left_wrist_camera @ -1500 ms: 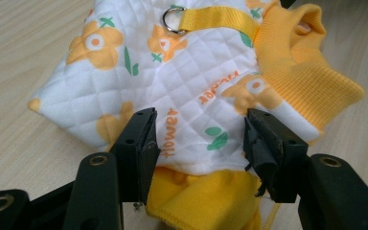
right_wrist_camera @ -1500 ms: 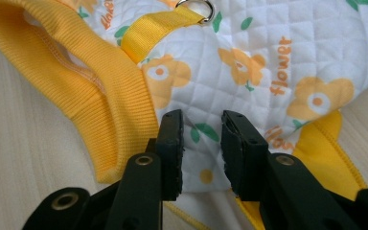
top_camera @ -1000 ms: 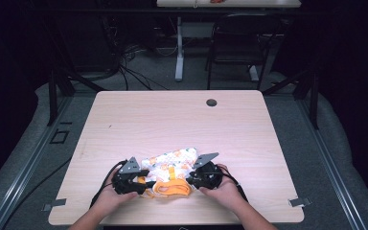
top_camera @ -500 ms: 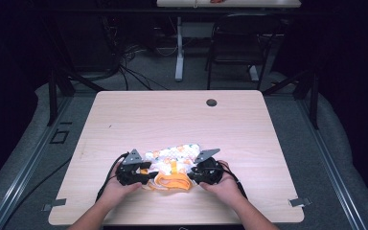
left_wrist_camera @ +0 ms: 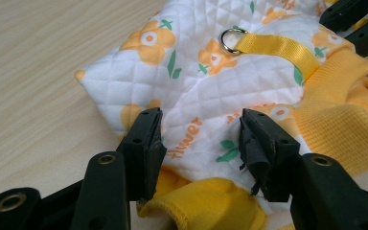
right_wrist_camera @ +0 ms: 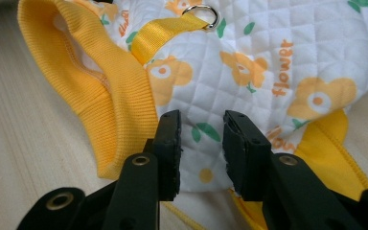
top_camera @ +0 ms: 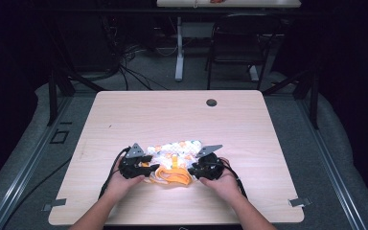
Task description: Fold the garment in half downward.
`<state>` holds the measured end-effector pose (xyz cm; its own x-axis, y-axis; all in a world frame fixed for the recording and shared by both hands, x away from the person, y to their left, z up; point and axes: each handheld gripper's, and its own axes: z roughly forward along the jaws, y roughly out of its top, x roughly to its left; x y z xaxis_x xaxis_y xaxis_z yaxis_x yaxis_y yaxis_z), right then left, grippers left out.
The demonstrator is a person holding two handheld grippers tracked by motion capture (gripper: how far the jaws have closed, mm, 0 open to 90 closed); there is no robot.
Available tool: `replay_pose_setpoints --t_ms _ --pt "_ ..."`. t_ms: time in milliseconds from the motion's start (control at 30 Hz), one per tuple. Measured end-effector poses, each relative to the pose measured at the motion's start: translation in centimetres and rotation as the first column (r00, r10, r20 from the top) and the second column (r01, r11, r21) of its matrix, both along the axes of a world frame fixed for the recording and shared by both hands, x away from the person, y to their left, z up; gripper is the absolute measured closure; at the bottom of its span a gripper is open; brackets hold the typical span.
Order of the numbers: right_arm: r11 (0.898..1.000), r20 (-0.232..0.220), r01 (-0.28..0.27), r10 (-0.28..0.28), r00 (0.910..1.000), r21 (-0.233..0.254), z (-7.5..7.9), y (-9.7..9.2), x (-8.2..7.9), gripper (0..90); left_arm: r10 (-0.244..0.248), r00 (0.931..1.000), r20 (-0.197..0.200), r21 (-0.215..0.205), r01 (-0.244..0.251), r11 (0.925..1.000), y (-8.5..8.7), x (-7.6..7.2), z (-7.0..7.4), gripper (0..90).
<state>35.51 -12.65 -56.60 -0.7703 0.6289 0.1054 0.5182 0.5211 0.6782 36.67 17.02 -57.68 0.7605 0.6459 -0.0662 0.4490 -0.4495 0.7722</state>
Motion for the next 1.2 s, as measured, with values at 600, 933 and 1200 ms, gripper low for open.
replay_pose_setpoints --t_ms 600,933,1200 --pt "1.0 0.074 0.012 -0.014 0.9972 0.02 1.6 -0.4 -1.6 61.9 0.038 0.9988 0.03 -0.058 -0.036 0.9977 1.0 -1.4 2.2 48.2" --pt "0.999 0.104 -0.006 0.002 0.9946 0.045 3.2 -1.5 -3.3 59.1 0.05 0.9983 0.028 -0.087 -0.048 0.9951 2.7 -2.8 3.8 48.1" --pt "0.997 0.111 0.021 -0.029 0.9934 0.072 4.0 -3.3 -4.5 58.8 0.043 0.9988 0.024 -0.072 -0.041 0.9965 4.2 -4.4 4.1 48.2"
